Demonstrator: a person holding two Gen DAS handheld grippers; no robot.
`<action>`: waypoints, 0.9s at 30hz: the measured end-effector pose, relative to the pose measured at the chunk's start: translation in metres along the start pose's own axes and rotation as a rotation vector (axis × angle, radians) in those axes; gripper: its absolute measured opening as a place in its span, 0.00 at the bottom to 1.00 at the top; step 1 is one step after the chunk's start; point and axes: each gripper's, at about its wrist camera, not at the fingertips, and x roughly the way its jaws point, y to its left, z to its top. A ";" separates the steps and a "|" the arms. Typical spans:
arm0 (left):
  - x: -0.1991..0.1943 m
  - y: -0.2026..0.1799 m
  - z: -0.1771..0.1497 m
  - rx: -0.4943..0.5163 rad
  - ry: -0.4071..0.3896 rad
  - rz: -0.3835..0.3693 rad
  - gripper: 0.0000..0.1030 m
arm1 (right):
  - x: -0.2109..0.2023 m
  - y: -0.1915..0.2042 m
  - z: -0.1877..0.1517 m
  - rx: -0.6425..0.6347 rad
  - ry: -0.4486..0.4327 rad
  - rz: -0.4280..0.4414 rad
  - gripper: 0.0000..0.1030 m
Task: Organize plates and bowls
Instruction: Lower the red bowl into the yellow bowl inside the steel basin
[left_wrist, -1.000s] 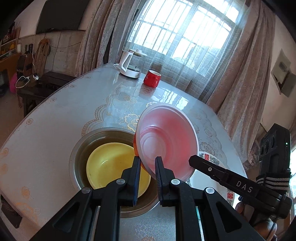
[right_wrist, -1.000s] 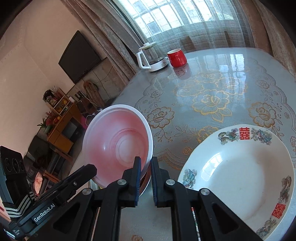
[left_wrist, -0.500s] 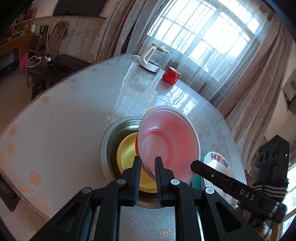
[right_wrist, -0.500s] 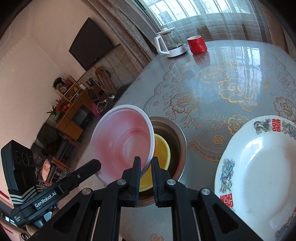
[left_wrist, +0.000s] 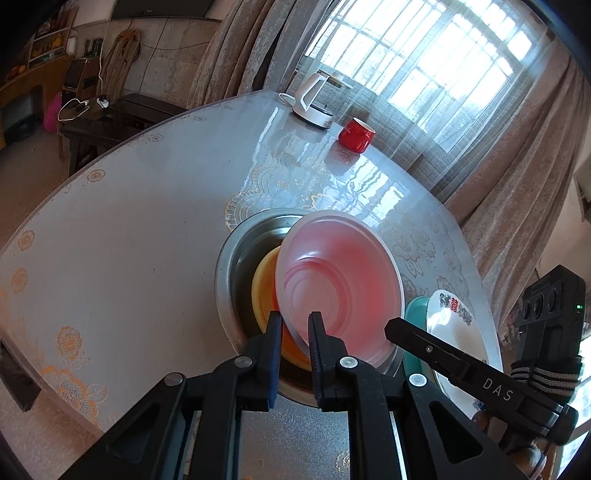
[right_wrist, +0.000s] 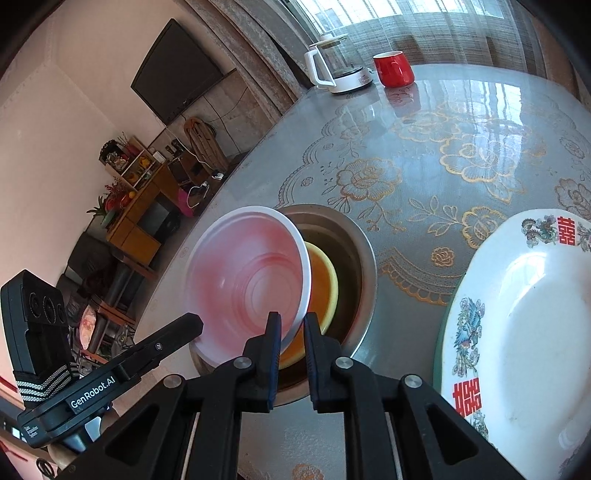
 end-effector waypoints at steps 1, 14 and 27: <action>0.000 0.000 0.000 0.002 0.002 0.001 0.14 | 0.000 -0.001 -0.001 0.001 0.002 -0.001 0.14; 0.009 0.000 -0.001 0.041 0.020 0.042 0.14 | 0.000 0.000 -0.002 -0.023 -0.006 -0.049 0.17; 0.011 -0.003 -0.002 0.083 0.013 0.073 0.14 | 0.008 0.000 0.007 -0.086 -0.019 -0.144 0.15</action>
